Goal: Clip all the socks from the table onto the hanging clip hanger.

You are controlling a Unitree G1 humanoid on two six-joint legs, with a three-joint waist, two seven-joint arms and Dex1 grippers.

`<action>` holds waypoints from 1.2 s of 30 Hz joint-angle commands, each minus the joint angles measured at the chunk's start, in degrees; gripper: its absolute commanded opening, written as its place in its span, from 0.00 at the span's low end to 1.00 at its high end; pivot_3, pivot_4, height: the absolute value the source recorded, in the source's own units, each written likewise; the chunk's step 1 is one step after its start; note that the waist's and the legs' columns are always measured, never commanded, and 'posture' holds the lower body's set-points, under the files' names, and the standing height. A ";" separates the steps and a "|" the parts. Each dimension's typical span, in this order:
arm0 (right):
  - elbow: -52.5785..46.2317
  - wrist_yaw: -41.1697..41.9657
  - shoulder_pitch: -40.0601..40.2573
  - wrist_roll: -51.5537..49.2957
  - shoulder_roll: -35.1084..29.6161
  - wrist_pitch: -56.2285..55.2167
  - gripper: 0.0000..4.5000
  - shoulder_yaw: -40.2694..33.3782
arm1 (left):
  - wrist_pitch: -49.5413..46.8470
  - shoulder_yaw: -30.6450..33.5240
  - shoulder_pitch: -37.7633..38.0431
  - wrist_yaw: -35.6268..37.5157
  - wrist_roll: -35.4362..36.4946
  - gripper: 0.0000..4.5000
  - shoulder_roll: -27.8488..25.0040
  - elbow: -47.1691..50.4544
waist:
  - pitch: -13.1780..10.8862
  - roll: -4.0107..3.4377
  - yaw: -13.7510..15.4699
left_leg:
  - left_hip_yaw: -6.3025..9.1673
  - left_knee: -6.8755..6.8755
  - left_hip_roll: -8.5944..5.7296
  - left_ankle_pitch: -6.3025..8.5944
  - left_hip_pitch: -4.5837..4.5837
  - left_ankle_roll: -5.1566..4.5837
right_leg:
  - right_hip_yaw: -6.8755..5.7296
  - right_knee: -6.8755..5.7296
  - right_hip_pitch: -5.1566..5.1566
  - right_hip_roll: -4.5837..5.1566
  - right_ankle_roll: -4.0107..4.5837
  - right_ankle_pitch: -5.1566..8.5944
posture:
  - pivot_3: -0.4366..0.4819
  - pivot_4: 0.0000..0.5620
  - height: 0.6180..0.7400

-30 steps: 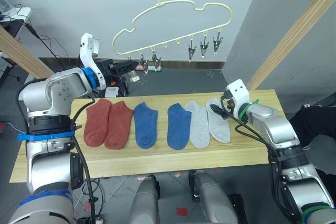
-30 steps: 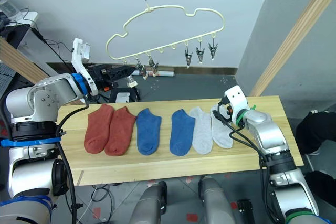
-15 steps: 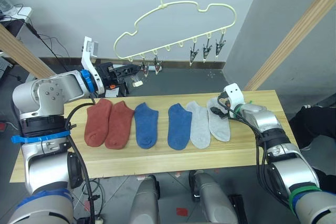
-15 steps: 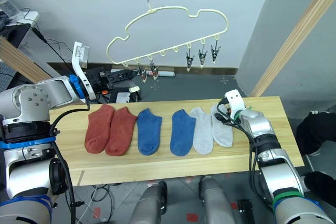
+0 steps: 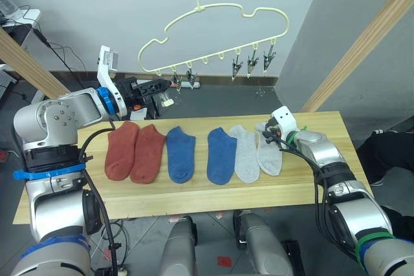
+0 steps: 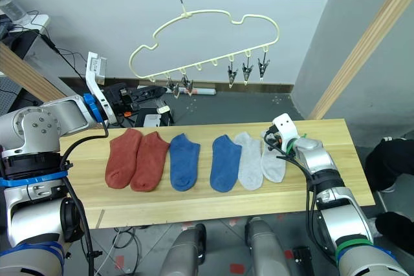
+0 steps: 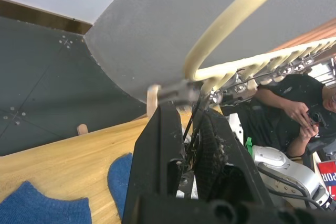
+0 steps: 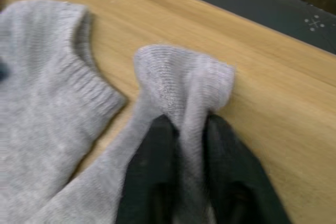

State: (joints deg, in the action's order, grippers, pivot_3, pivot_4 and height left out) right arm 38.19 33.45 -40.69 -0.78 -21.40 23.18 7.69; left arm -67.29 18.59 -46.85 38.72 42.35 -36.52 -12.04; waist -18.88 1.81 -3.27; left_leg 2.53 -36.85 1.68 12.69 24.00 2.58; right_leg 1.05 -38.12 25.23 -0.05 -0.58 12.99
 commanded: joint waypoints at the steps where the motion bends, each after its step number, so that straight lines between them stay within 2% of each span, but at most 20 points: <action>1: -11.86 7.05 4.65 0.65 -4.63 -1.60 0.00 2.36 | -3.20 2.92 -0.52 -2.54 1.79 0.05 0.43 -0.78 | 0.00 -0.01 0.11 | -0.01 0.02 -0.02 0.00 0.02 0.00 | 0.00 0.01 0.02 0.01 0.00 0.00 | 0.45 0.61 1.00; 5: -30.66 16.02 7.86 -3.91 -8.47 1.16 0.00 3.36 | -7.73 4.51 -2.21 -4.40 3.59 0.05 1.08 -2.57 | -0.05 -0.05 -0.18 | -0.02 -0.01 -0.05 0.02 0.14 0.01 | 0.00 0.02 0.10 0.03 -0.05 -0.02 | 0.46 0.62 1.00; 6: -34.53 17.31 7.83 -6.12 -8.48 4.72 0.00 2.98 | -8.66 4.79 -2.70 -4.49 4.11 0.05 1.21 -2.91 | -0.06 -0.05 -0.34 | -0.04 0.00 -0.03 0.02 0.13 0.02 | 0.03 0.03 0.10 0.03 -0.08 -0.03 | 0.46 0.62 1.00; 9: -45.30 18.72 5.56 -13.73 -5.93 17.21 0.00 2.57 | -13.67 7.59 -4.87 -5.50 6.79 0.05 2.19 -5.00 | -0.06 -0.04 -0.49 | 0.00 0.00 0.04 0.01 0.05 0.02 | 0.00 -0.02 0.09 -0.04 -0.08 -0.04 | 0.45 0.62 1.00; 11: -47.90 15.29 2.92 -17.54 -0.32 24.94 0.00 2.13 | -17.48 9.41 -6.09 -6.49 7.93 0.05 2.66 -6.99 | -0.06 -0.04 -0.53 | 0.12 -0.01 0.11 0.01 0.05 0.03 | -0.07 -0.06 0.09 -0.12 -0.08 -0.04 | 0.43 0.61 1.00; 14: -47.33 12.76 -0.24 -18.86 6.52 27.99 0.00 4.49 | -21.81 12.20 -7.85 -9.08 7.64 0.05 3.24 -10.50 | -0.07 -0.06 -0.39 | 0.25 0.00 0.14 -0.02 0.05 0.07 | -0.14 -0.16 0.13 -0.17 -0.07 -0.04 | 0.43 0.61 1.00; 19: -43.01 11.08 -4.28 -17.46 9.96 26.08 0.00 7.20 | -23.51 14.12 -9.06 -10.93 7.23 0.05 4.62 -10.99 | -0.07 -0.06 0.20 | 0.22 -0.03 -0.05 -0.04 0.12 0.12 | -0.17 -0.29 0.18 0.12 -0.07 -0.03 | 0.44 0.60 1.00; 27: -35.86 10.94 -8.56 -15.30 11.63 20.39 0.00 8.40 | -22.46 13.34 -7.05 -10.15 7.50 0.05 5.27 -7.78 | -0.07 -0.05 0.19 | 0.19 -0.01 -0.10 -0.08 0.17 0.27 | -0.16 -0.31 0.22 0.37 -0.13 0.00 | 0.44 0.60 1.00; 36: -35.21 10.46 -10.11 -15.94 13.14 20.01 0.00 8.14 | -22.42 13.18 -6.60 -9.74 7.55 0.05 4.82 -6.92 | -0.07 -0.05 0.01 | 0.20 0.00 -0.03 -0.11 0.16 0.43 | -0.16 -0.49 0.36 0.26 -0.13 0.00 | 0.45 0.60 1.00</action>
State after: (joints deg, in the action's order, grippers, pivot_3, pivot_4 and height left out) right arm 4.20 43.75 -49.37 -16.39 -8.76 44.26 16.19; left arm -89.35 31.89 -54.18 28.42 49.35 -30.65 -20.45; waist -18.95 1.76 -3.25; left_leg 2.74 -36.84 1.64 12.56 24.16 3.05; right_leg 0.90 -38.63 25.60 0.20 -0.71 12.98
